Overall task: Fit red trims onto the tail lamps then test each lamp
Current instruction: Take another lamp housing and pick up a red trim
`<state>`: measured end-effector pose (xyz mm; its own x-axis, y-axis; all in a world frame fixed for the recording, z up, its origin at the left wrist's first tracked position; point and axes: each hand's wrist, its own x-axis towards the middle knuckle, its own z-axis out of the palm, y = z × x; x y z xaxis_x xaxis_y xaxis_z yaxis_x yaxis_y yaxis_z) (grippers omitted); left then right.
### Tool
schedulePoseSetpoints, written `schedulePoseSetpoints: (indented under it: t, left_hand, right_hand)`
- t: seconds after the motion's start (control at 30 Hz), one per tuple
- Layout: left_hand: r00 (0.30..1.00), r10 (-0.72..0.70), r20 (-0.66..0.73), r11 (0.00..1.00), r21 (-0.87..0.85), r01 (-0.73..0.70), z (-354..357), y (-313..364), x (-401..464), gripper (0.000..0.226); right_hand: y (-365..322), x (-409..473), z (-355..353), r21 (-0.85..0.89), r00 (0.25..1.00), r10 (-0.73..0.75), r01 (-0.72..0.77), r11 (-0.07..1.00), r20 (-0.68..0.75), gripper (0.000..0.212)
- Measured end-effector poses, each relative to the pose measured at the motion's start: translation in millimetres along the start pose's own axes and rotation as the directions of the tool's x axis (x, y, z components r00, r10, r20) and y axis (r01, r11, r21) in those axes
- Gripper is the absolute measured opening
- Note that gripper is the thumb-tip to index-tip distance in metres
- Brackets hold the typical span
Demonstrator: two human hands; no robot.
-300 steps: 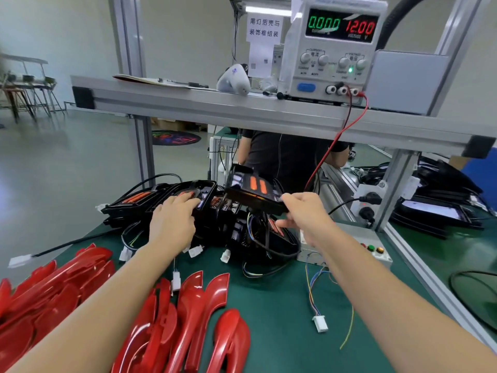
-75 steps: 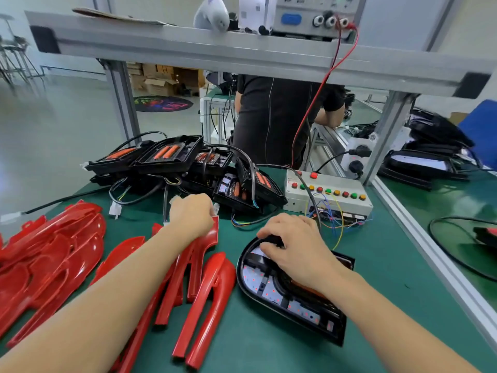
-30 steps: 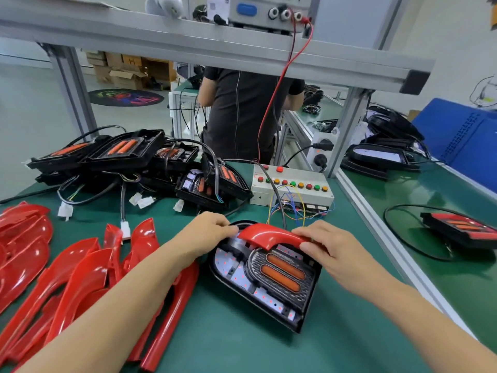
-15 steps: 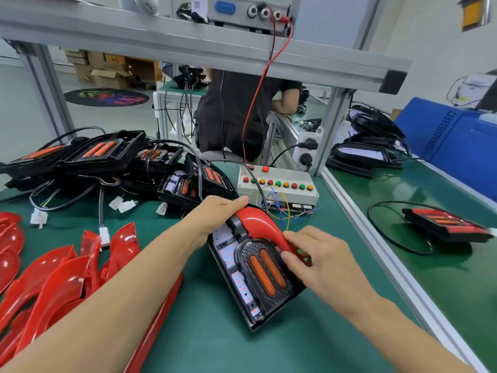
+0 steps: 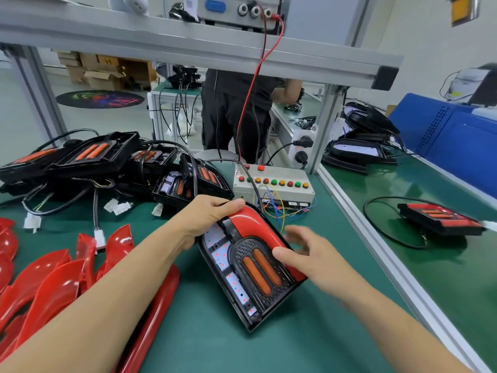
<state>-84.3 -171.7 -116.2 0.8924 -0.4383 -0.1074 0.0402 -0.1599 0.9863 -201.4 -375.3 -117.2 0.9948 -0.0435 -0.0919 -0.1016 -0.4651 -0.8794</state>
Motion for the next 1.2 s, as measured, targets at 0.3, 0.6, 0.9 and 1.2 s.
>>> schedulePoseSetpoints:
  t: [0.3, 0.6, 0.9, 1.2]
  left_hand:
    - [0.981, -0.141, 0.134, 0.957, -0.237, 0.17, -4, 0, -5, 0.034]
    - [0.989, -0.145, 0.031, 0.964, -0.22, 0.149, 0, -1, -4, 0.044]
    - [0.995, -0.095, 0.023, 0.954, -0.284, 0.097, -10, -1, -4, 0.046]
    - [0.985, -0.171, 0.0, 0.934, -0.319, 0.162, -21, -8, -9, 0.032]
  right_hand:
    - [6, 2, 2, 0.225, 0.989, 0.032, -0.064, 0.972, 0.142, 0.022]
    - [6, 5, 6, 0.234, 0.996, 0.023, -0.044, 0.971, 0.091, 0.024]
    - [0, 6, 16, 0.351, 1.0, 0.009, -0.014, 0.936, 0.014, 0.012]
    - [-6, 14, 21, 0.273, 0.988, 0.014, -0.056, 0.96, 0.153, 0.018]
